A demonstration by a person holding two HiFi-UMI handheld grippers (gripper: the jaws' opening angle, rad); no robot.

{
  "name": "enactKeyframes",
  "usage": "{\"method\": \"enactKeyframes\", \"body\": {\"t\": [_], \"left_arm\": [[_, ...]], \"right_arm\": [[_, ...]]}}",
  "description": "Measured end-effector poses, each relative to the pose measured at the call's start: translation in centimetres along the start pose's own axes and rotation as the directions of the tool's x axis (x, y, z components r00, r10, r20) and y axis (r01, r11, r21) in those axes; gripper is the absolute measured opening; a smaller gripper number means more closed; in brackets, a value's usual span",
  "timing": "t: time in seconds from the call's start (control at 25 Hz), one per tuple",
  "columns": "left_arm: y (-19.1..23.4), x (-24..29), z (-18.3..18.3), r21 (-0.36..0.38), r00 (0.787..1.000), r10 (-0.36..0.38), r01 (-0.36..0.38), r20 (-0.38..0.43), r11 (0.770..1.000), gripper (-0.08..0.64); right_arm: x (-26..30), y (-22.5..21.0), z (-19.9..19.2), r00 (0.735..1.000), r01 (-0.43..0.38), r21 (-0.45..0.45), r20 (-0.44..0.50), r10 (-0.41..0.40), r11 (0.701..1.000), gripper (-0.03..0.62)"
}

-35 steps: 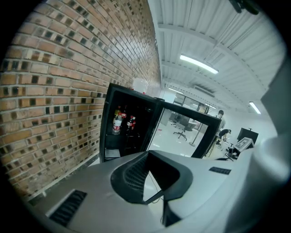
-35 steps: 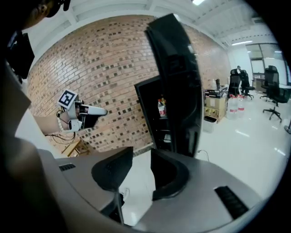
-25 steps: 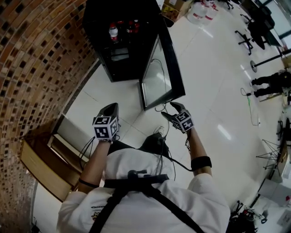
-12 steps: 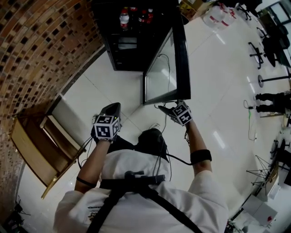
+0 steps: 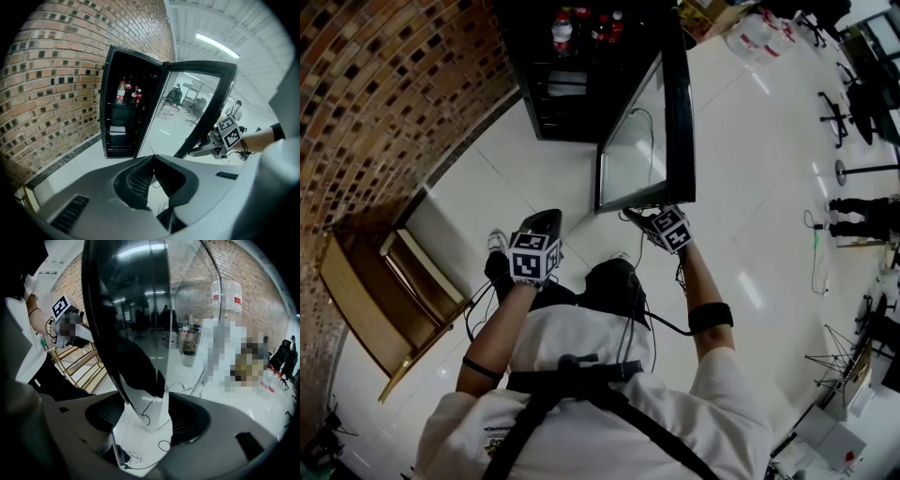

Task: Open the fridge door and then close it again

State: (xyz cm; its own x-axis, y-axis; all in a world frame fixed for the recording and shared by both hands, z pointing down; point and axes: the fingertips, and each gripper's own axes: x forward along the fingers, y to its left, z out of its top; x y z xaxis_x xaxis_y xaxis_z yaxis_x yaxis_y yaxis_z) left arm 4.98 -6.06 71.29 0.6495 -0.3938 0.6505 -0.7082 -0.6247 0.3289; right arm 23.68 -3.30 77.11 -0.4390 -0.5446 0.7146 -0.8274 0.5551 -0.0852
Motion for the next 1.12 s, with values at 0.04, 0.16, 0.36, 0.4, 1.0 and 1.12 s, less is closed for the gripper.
{"method": "enactKeyframes", "body": {"t": [0.04,0.16,0.36,0.4,1.0,1.12], "left_arm": [[0.1,0.2,-0.1,0.003,1.0,0.0,0.0,-0.004,1.0,0.0],[0.0,1.1,-0.6,0.012,1.0,0.0,0.0,-0.026,1.0,0.0],[-0.9,2.3,-1.2,0.023,0.998,-0.014,0.016,-0.064,1.0,0.0],[-1.0,2.4,-1.2,0.028,0.997,-0.018,0.02,-0.069,0.999,0.0],[5.5,2.0,-1.7,0.038,0.987,0.015,-0.009,-0.158,0.999,0.0],[8.4,1.6,-1.0,0.032,0.987,0.032,-0.027,-0.158,0.999,0.0]], "right_arm": [[0.1,0.0,0.0,1.0,0.006,0.007,-0.002,-0.006,1.0,0.318],[0.4,0.2,-0.2,0.999,0.03,0.03,-0.019,-0.03,0.999,0.311],[1.0,1.2,0.6,0.998,0.063,0.073,-0.032,-0.061,0.995,0.304],[1.2,1.4,0.8,0.997,0.074,0.082,-0.033,-0.072,0.994,0.302],[7.5,5.3,7.3,0.968,0.251,0.276,-0.044,-0.249,0.928,0.302],[9.3,5.8,9.1,0.958,0.287,0.314,-0.067,-0.28,0.905,0.302]]}}
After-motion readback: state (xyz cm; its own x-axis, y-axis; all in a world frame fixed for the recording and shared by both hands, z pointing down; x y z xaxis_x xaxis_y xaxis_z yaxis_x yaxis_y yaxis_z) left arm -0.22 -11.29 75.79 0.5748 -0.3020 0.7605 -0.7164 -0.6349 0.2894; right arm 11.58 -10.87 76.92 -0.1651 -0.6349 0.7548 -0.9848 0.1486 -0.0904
